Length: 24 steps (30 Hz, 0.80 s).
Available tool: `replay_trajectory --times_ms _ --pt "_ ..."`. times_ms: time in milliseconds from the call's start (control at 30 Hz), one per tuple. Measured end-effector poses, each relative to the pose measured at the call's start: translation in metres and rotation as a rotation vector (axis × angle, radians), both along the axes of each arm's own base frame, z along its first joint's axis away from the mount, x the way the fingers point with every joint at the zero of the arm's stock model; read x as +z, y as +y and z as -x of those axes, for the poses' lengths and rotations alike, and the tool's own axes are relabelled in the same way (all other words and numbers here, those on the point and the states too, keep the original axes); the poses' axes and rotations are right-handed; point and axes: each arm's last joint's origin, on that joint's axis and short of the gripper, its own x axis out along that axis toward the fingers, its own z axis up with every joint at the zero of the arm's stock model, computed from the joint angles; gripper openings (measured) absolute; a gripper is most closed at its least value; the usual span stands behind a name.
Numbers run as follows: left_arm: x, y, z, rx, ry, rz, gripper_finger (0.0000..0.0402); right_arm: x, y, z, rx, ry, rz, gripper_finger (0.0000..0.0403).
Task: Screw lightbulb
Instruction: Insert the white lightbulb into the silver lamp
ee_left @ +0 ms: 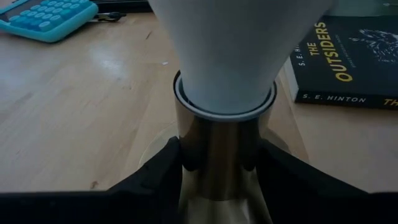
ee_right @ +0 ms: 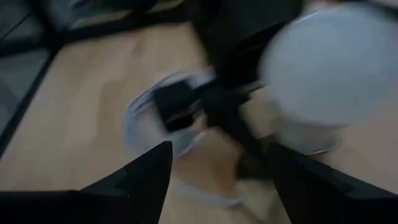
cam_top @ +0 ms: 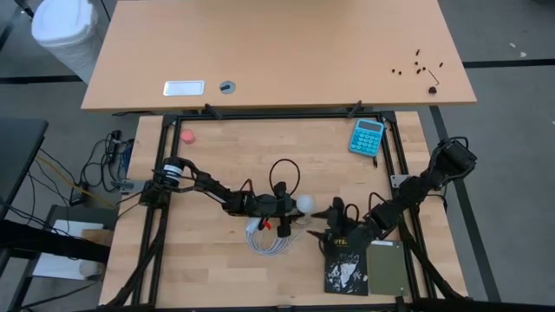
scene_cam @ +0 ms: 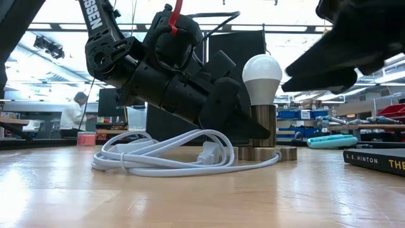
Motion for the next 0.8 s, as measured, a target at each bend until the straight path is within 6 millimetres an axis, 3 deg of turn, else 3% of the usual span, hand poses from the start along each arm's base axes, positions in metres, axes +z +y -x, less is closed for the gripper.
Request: replay_trajectory --times_ms 100,500,800 --pt "0.0 0.0 0.0 0.0 -0.001 0.0 0.0185 0.001 -0.004 -0.001 -0.108 -0.045 -0.009 0.0268" --pt "0.0 0.001 0.0 0.011 -0.002 0.0 0.0185 -0.001 -0.022 -0.01 -0.168 -0.028 -0.025 0.0268" --pt "0.0 0.0 0.0 0.003 -0.001 0.001 0.0185 -0.002 -0.015 -0.002 -0.245 -0.07 -0.05 0.026"
